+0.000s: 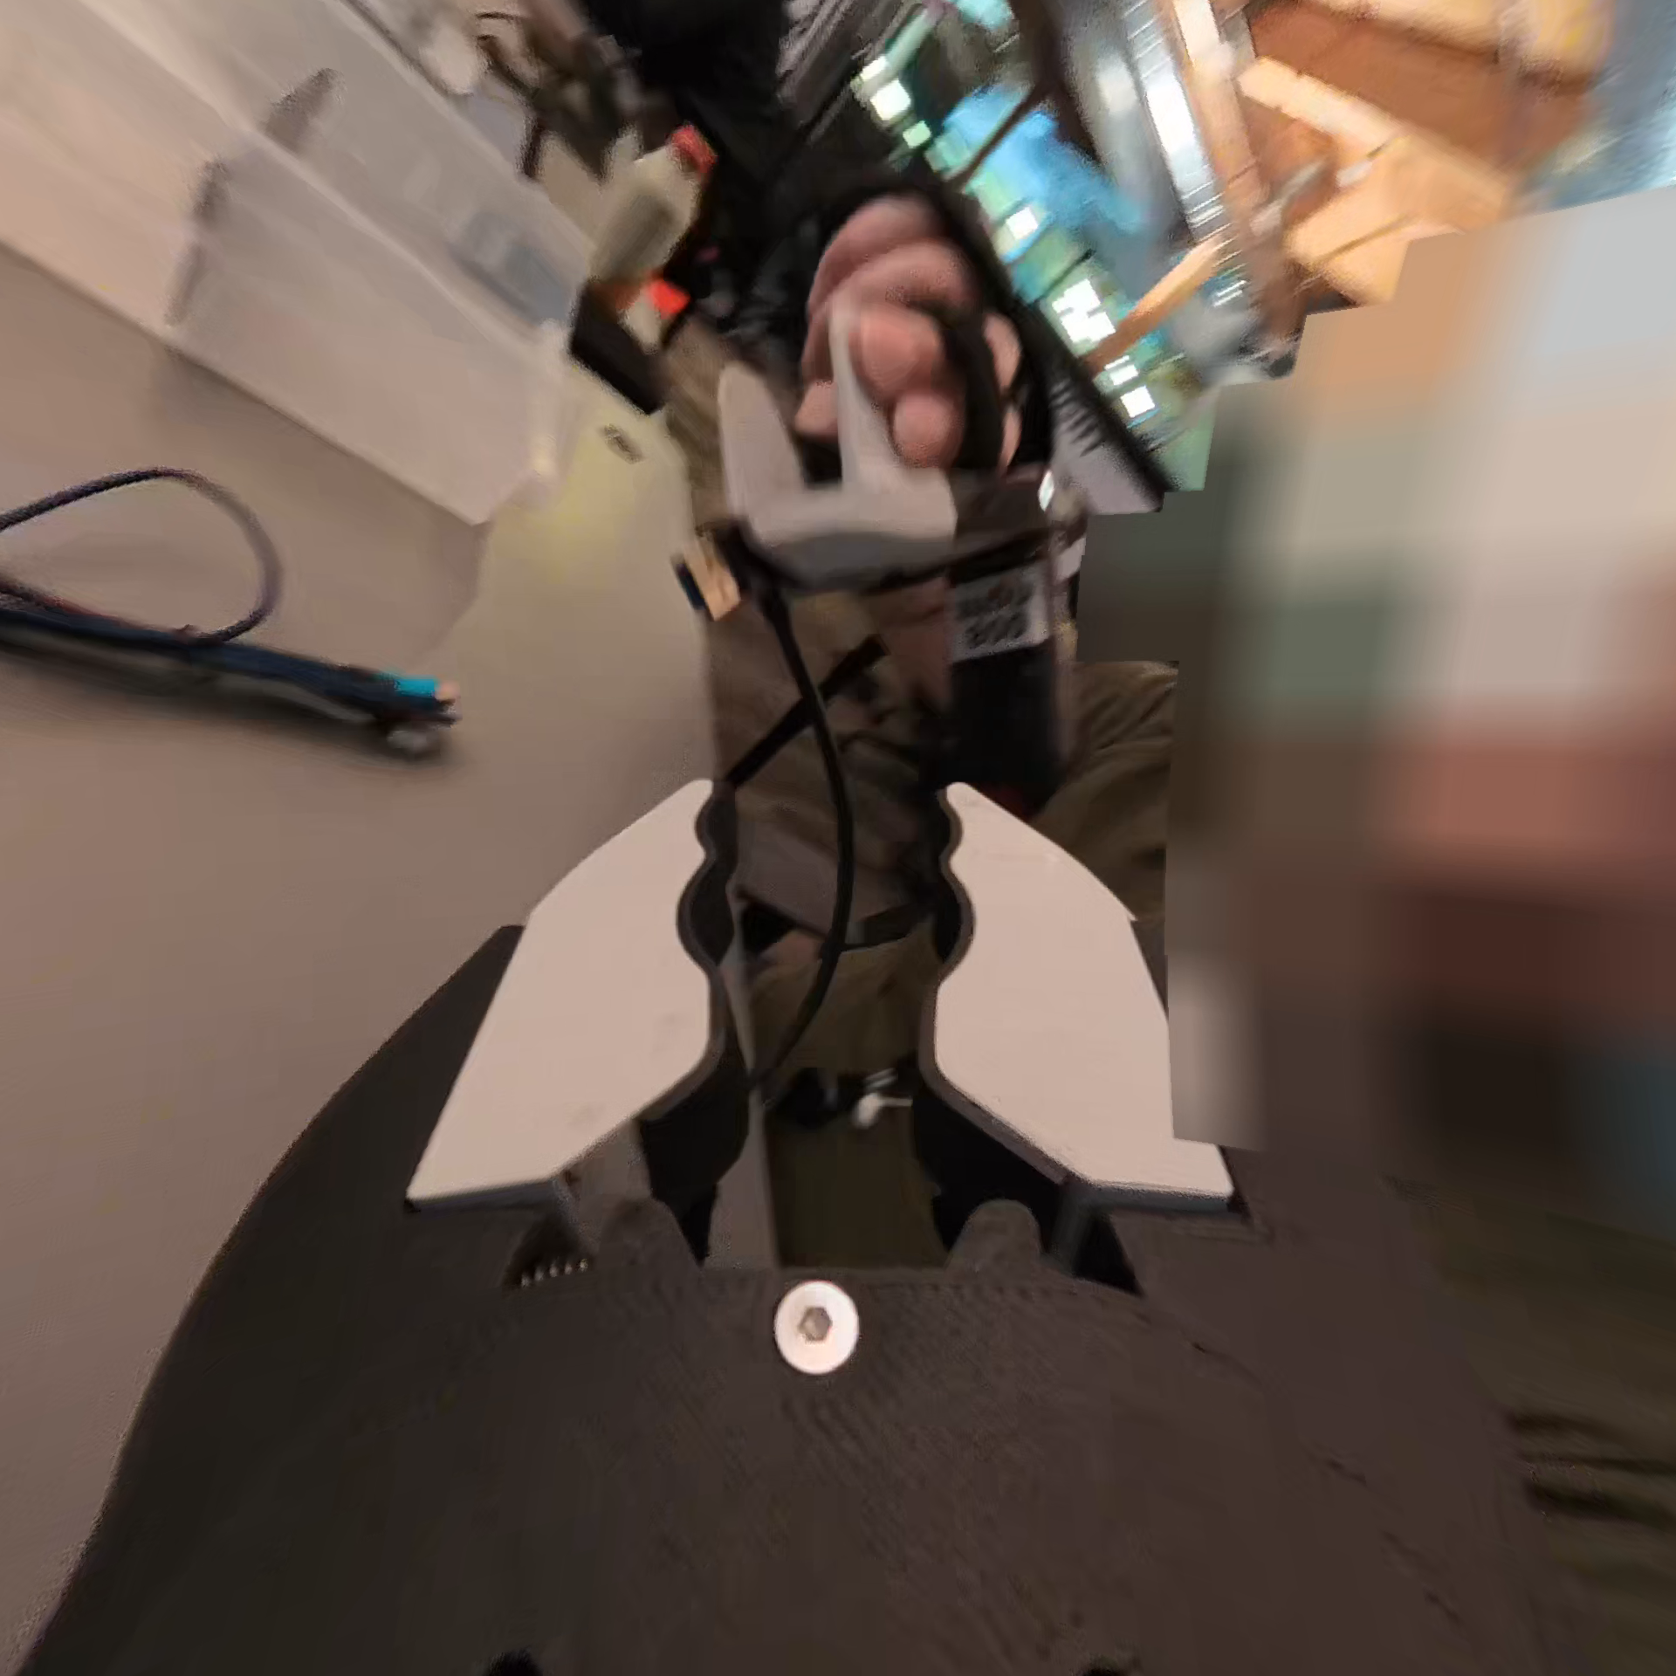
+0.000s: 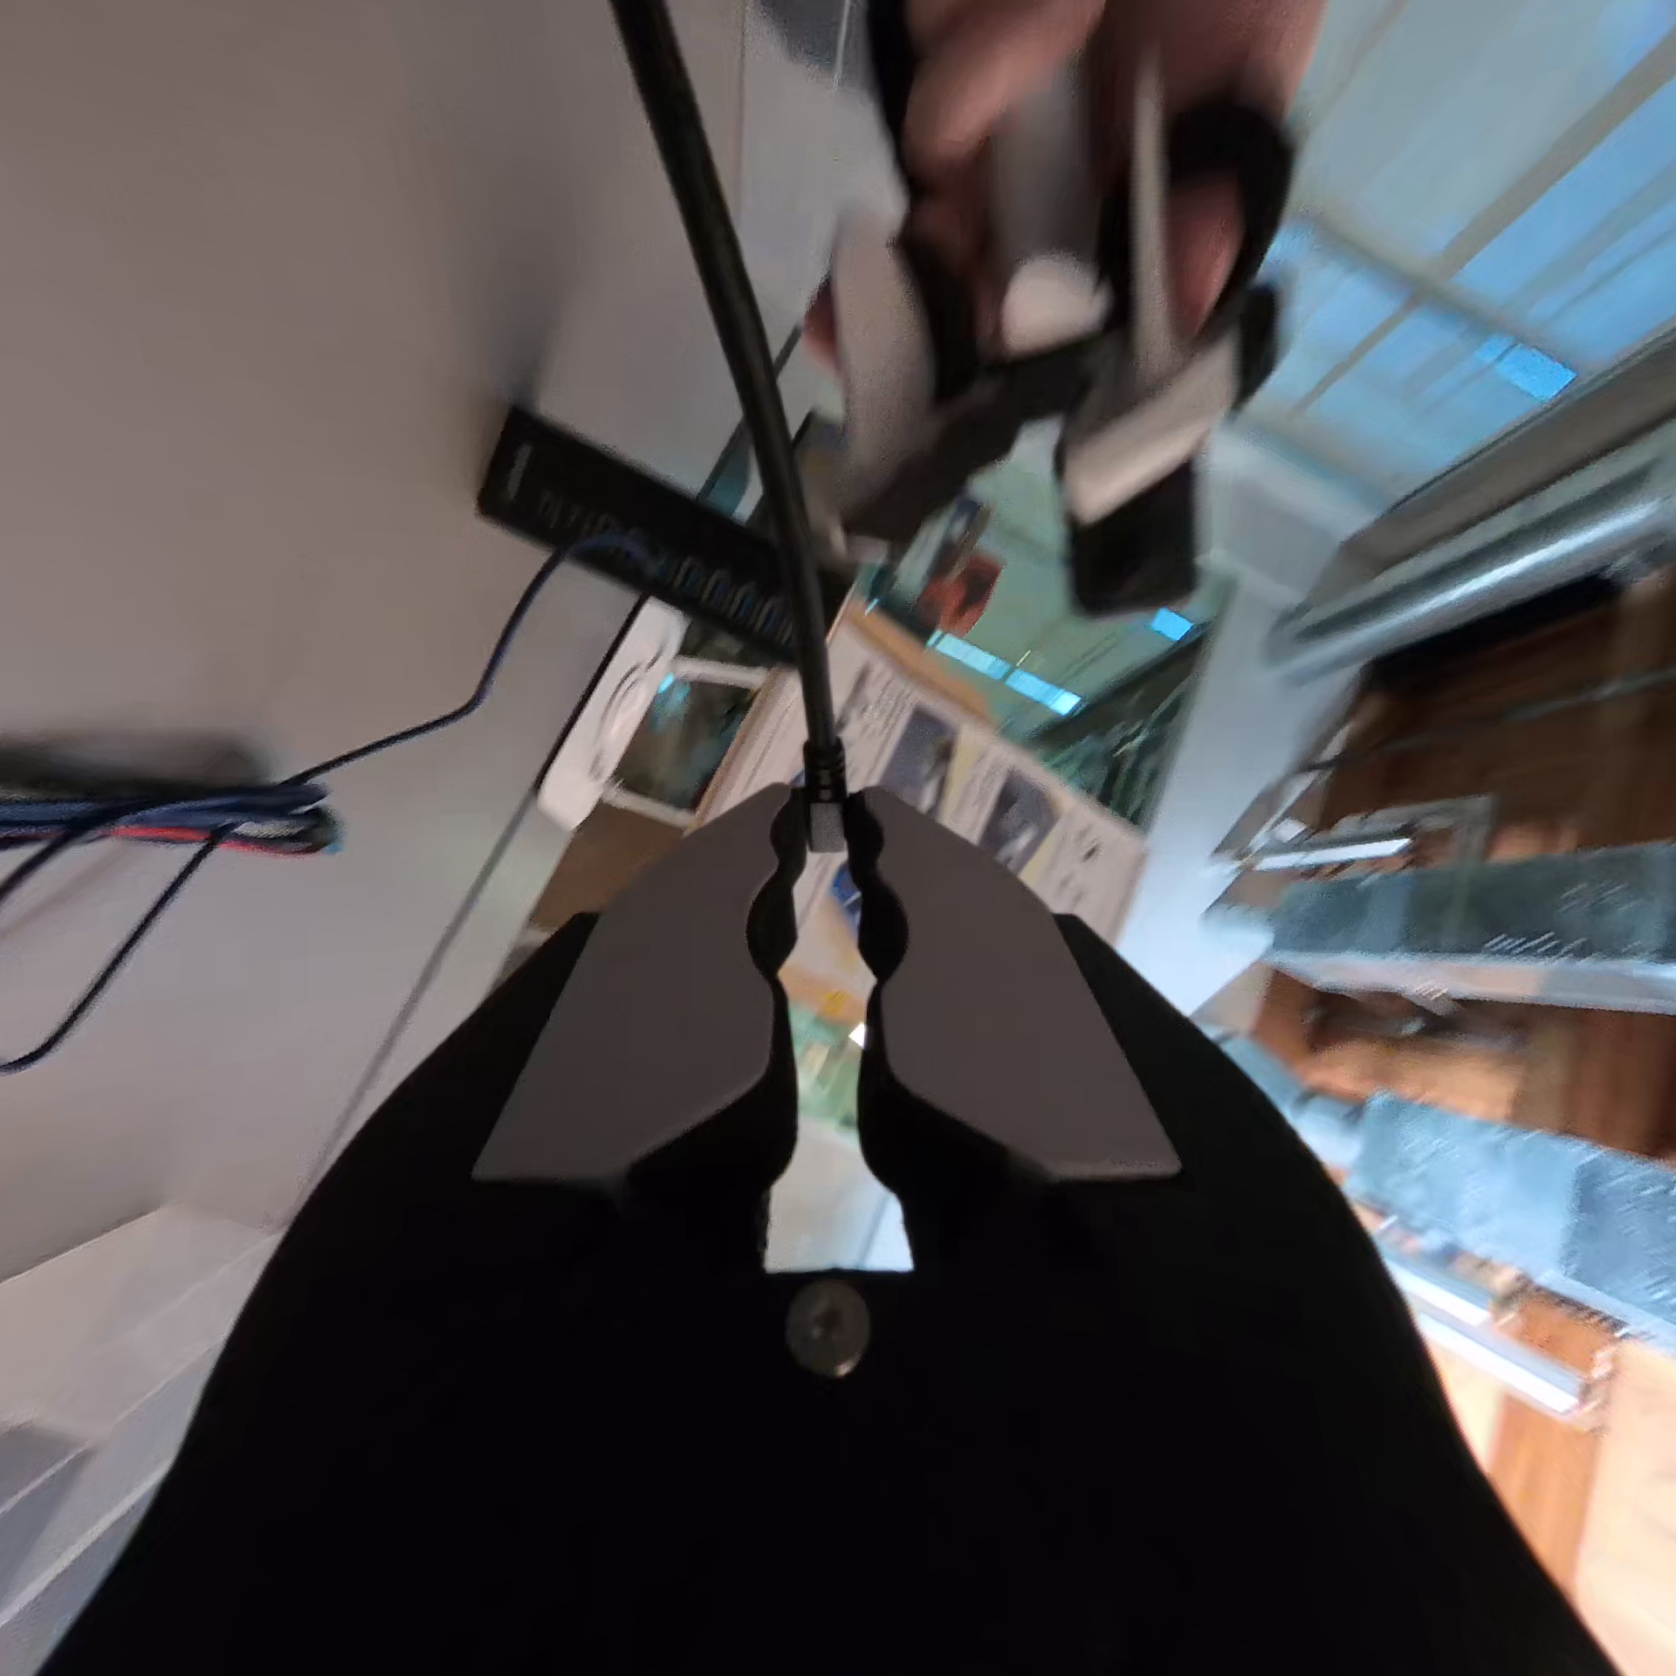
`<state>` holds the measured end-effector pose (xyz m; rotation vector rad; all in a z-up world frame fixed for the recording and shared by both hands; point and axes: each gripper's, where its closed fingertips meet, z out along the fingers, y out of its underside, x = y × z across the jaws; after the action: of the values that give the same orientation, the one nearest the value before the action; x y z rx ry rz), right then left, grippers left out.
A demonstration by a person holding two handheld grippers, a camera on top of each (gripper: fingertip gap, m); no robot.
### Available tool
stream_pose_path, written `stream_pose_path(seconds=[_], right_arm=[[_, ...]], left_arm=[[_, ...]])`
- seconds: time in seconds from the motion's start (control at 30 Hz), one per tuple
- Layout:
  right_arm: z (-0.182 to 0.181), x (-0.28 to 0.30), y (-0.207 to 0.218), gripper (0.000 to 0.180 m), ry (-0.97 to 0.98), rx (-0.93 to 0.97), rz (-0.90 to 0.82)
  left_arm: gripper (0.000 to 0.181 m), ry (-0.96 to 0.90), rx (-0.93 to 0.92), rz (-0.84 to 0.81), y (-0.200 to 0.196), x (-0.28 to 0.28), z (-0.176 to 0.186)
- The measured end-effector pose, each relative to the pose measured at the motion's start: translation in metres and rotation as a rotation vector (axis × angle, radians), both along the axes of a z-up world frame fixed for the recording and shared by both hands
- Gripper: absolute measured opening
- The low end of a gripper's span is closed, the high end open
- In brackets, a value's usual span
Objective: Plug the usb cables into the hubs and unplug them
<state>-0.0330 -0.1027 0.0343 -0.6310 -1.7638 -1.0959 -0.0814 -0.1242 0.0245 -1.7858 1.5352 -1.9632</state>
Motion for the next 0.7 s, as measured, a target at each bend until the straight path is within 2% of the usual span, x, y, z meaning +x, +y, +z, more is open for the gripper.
stream_pose_path(seconds=[0.03,0.23,0.3,0.33,0.37,0.4,0.43,0.6,0.7], right_arm=[[-0.004,0.008,0.006,0.009,0.016,-0.029,-0.060],[-0.028,0.016,0.021,0.009,0.120,-0.194,-0.285],[-0.034,0.014,0.024,0.009,0.162,-0.242,-0.343],[-0.036,0.010,0.024,0.009,0.188,-0.263,-0.346],[-0.037,0.006,0.024,0.008,0.218,-0.282,-0.344],[-0.039,0.006,0.025,0.009,0.241,-0.300,-0.369],[-0.041,0.005,0.026,0.009,0.262,-0.318,-0.378],[-0.044,-0.007,0.020,0.012,0.451,-0.408,-0.254],[-0.042,-0.012,0.014,0.014,0.492,-0.393,-0.177]], left_arm=[[0.041,0.041,0.074,0.027,-0.002,-0.002,-0.011],[0.041,0.167,0.518,0.205,-0.001,-0.001,-0.059],[0.040,0.182,0.600,0.232,-0.001,0.000,-0.069],[0.032,0.177,0.623,0.235,-0.003,0.001,-0.071],[0.011,0.158,0.645,0.240,-0.004,0.001,-0.071],[0.000,0.136,0.666,0.250,-0.005,0.001,-0.069],[0.000,0.129,0.689,0.262,-0.004,0.000,-0.068],[0.000,0.124,0.725,0.209,-0.007,-0.011,-0.062],[0.000,0.129,0.726,0.184,-0.010,-0.016,-0.060]])
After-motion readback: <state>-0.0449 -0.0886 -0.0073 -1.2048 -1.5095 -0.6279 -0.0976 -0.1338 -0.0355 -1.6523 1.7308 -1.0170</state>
